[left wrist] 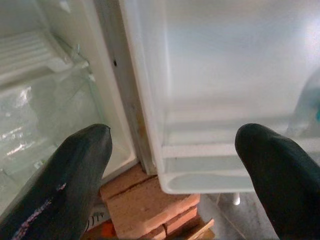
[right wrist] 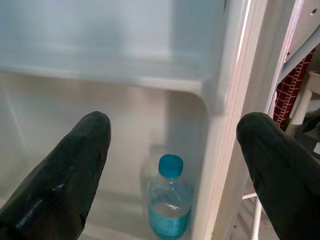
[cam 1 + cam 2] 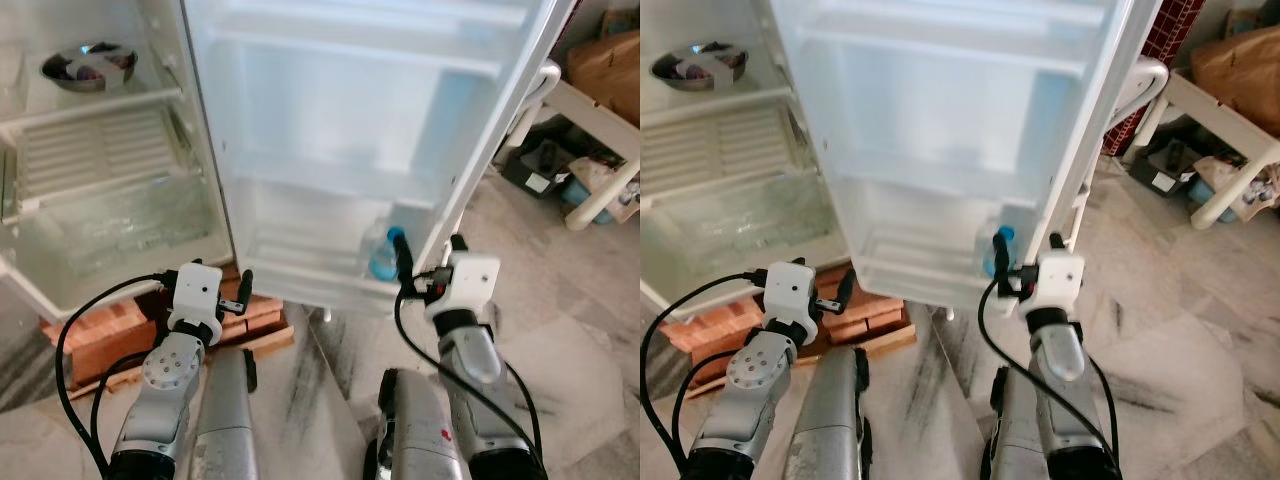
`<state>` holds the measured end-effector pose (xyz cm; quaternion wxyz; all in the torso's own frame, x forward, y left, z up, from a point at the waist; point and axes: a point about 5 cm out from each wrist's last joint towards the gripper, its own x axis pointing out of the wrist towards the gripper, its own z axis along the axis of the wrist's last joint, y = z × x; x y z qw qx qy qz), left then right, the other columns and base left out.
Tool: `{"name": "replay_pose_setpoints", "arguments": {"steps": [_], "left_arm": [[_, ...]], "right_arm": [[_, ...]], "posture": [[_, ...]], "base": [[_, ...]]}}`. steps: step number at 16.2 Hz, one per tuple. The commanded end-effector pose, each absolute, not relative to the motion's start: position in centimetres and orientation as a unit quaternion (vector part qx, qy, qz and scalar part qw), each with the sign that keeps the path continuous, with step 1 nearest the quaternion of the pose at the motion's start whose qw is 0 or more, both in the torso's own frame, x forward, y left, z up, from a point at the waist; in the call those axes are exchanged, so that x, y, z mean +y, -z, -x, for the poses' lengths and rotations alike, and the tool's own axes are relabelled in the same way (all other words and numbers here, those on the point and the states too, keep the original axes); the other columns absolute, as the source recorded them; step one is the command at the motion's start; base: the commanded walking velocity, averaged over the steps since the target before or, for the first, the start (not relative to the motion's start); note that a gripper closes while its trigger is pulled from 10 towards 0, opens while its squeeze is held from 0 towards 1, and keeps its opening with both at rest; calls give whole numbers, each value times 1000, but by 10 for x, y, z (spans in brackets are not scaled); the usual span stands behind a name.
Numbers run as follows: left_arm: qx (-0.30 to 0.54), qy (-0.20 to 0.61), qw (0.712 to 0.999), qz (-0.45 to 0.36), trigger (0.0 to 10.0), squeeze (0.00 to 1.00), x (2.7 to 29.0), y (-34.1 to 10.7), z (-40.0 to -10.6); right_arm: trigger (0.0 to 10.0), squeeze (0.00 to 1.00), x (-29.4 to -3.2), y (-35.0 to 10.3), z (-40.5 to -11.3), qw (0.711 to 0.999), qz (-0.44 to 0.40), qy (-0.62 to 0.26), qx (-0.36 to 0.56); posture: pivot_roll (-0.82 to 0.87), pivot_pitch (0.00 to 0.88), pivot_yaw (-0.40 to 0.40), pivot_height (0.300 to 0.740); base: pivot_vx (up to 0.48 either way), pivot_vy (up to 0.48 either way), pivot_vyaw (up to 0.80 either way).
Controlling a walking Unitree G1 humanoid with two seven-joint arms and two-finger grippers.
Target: Restocking fridge
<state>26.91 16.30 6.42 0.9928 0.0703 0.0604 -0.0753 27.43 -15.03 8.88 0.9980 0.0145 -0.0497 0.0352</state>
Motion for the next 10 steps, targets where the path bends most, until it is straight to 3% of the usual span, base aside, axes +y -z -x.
{"name": "replay_pose_setpoints", "arguments": {"steps": [1, 7, 10], "left_arm": [[64, 77, 992, -71, 10000, 0, 161, -61, -265], [72, 76, 992, -75, 10000, 0, 164, -57, -265], [64, 77, 991, -86, 10000, 0, 169, -63, -277]], "right_arm": [[10000, 0, -153, -90, -272, 998, -4, -37, -51], [10000, 0, -163, -84, -270, 999, -5, -31, -28], [10000, 0, -165, -86, -277, 999, -1, -26, -30]], "posture": [[61, 21, -31, 658], [44, 39, -36, 733], [44, 38, -33, 740]], "base": [[0, 0, 0], [0, 0, 0], [0, 0, 0]]}}
